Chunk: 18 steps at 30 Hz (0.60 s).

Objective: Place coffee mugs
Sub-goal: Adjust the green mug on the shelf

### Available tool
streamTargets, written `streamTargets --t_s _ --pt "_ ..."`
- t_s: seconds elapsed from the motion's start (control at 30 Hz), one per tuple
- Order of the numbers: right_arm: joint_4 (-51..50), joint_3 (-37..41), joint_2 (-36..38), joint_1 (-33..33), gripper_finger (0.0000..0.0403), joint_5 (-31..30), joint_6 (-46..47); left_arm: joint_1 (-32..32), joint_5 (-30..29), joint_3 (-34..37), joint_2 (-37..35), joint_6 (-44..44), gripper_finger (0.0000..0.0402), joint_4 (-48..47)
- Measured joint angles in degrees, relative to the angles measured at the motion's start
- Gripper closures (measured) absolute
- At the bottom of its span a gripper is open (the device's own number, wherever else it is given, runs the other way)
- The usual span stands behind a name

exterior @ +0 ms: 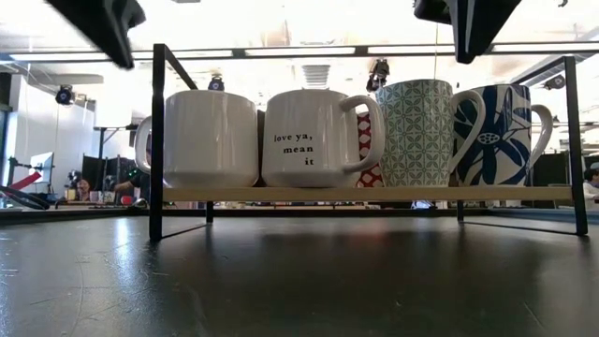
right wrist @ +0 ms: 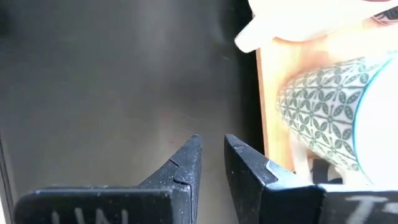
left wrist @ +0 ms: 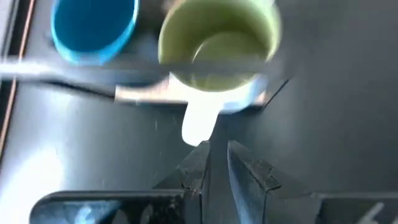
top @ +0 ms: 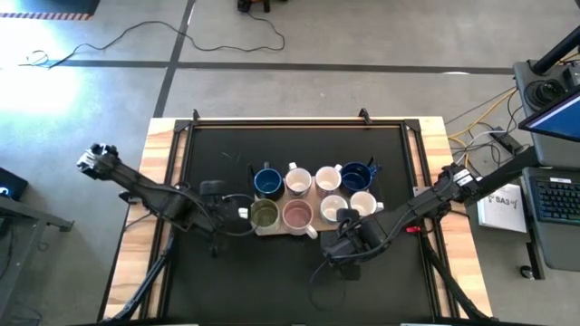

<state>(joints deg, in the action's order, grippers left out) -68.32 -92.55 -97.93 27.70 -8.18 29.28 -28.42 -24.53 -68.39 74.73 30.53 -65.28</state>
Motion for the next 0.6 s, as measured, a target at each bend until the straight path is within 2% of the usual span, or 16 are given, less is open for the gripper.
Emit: streamTargets --t_s 0.17,0.43,0.6 --pt "0.12 0.00 0.00 -0.28 0.0344 0.06 0.42 0.02 -0.48 7.99 -2.84 2.02 0.0364 5.00" --pt "1.63 0.00 0.00 -0.62 0.0344 0.08 0.41 0.54 -0.92 14.46 -2.76 2.02 0.0364 9.95" --pt "1.61 0.00 0.00 -0.66 0.0344 0.09 0.31 0.63 -6.68 16.04 -2.40 2.52 0.0364 10.92"
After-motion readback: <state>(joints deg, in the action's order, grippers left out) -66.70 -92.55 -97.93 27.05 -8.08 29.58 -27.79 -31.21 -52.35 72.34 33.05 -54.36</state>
